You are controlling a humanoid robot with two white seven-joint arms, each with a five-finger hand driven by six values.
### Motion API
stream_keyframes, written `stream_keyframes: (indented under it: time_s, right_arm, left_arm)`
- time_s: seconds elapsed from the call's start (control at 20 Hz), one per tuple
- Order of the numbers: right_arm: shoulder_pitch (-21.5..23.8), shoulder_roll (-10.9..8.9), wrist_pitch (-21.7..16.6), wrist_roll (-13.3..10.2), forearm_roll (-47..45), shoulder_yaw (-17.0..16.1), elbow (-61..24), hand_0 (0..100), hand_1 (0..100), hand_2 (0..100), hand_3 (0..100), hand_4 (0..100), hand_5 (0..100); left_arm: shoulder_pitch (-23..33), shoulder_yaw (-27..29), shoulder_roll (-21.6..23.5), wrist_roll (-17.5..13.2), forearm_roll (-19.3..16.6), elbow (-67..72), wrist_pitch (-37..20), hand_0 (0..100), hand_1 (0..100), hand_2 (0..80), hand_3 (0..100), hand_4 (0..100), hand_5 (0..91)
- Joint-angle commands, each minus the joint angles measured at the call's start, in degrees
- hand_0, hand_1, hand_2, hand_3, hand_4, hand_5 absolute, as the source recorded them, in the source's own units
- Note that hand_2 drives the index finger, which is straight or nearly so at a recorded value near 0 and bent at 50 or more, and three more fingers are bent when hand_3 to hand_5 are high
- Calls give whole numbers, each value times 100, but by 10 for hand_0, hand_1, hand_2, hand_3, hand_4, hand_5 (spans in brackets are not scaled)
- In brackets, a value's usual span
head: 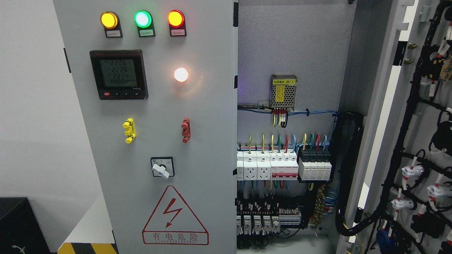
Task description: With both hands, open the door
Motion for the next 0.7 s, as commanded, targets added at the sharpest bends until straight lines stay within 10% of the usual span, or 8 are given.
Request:
stream_keyframes:
  time_s: [0.0, 0.45, 0.65]
  right_arm:
    - [-845, -186, 12, 7, 26, 196, -699, 71, 138, 0, 0, 0, 0]
    - [-1900, -36, 399, 16, -18, 424, -339, 72, 138, 0, 0, 0, 0]
    - [-2383, 350, 792, 7, -27, 372, -225, 72, 138, 0, 0, 0, 0]
  left_arm:
    - [155, -64, -285, 2, -70, -31, -5, 120, 556, 0, 0, 0, 0]
    - [164, -1014, -364, -6, -26, -57, -5, 120, 556, 0, 0, 0, 0]
    - [164, -1014, -530, -6, -17, -58, -5, 120, 556, 0, 0, 0, 0]
